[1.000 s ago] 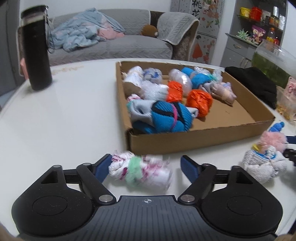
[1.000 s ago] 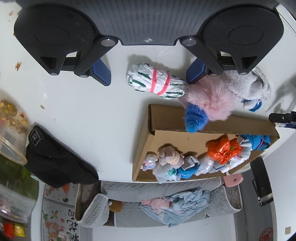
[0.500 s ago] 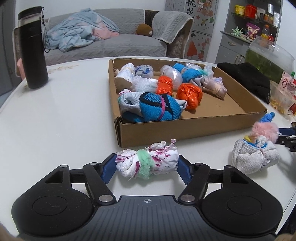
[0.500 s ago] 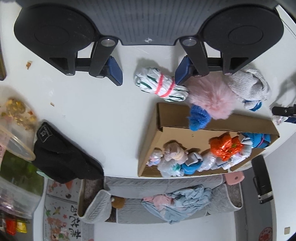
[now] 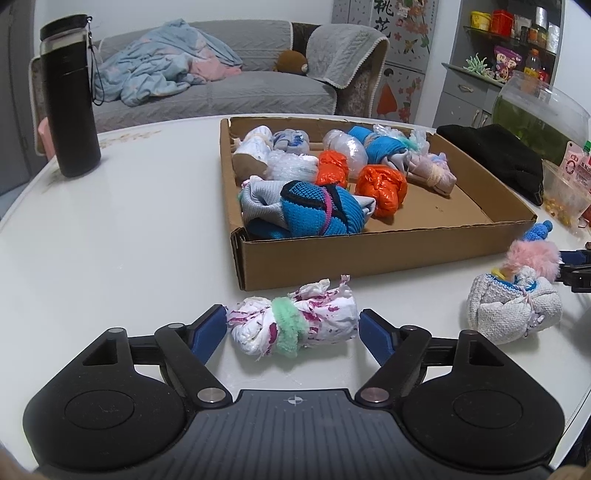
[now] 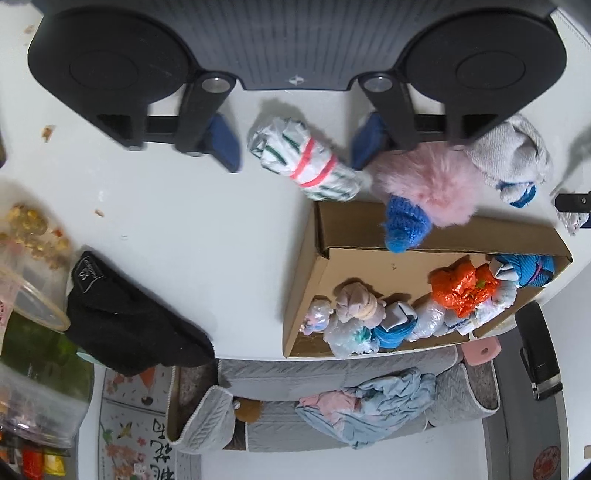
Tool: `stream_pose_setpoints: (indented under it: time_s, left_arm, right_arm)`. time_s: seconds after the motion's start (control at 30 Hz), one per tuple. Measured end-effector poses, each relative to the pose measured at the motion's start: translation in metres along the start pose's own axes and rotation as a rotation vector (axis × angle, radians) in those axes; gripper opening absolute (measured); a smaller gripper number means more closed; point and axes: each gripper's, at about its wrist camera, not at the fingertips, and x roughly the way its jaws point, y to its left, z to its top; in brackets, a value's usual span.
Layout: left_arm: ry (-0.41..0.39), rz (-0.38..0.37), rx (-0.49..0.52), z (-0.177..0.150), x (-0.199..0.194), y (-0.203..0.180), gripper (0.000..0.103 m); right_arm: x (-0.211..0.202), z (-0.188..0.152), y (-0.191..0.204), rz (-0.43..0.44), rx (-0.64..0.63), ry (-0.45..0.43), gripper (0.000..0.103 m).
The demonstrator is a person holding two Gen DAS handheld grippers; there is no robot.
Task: Organize objects
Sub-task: 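Grasp pink-white tie-dye bundle with left tool while right grasps green-striped bundle, then lower both held bundles into the box and open both tools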
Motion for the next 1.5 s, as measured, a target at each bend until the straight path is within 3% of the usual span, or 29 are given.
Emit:
stream_pose_setpoints:
  time_s: [0.17,0.33,0.47,0.53,0.73,0.87,0.93,1.03,1.37,1.5]
  left_arm:
    - [-0.002,0.001,-0.003,0.000,0.000,0.001,0.085]
    - [-0.002,0.001,-0.002,0.000,0.000,0.000,0.086]
    - [-0.003,0.001,-0.005,0.000,0.000,0.000,0.086]
    - [-0.003,0.005,0.001,-0.001,0.001,-0.001,0.086]
    - [-0.008,0.021,0.017,-0.002,0.002,-0.004,0.087]
    - [-0.009,0.032,0.039,-0.004,0.002,-0.007,0.087]
    - [-0.008,0.034,0.045,-0.004,0.002,-0.008,0.086]
    - [-0.015,0.036,0.053,-0.003,0.000,-0.009,0.071]
    - [-0.026,0.027,0.018,-0.003,-0.020,-0.004,0.069]
    - [-0.061,0.019,0.021,0.014,-0.041,-0.007,0.069]
  right_arm:
    - [-0.008,-0.007,-0.014,-0.038,-0.080,0.005,0.065]
    - [-0.010,-0.003,-0.030,-0.108,-0.019,-0.021,0.066]
    - [-0.011,-0.004,-0.026,-0.050,0.021,-0.024,0.068]
    - [-0.010,-0.003,-0.016,-0.011,-0.003,-0.033,0.078]
    - [0.008,0.009,-0.007,0.023,0.006,-0.016,0.078]
    - [0.014,0.008,-0.006,0.007,0.018,-0.005,0.066]
    - [0.010,0.006,-0.008,0.007,0.028,-0.014,0.064]
    - [0.007,0.003,-0.011,-0.006,0.034,-0.027,0.063]
    - [-0.017,0.004,-0.026,-0.014,0.056,-0.079,0.063]
    - [-0.034,0.020,-0.039,-0.028,0.065,-0.127,0.063]
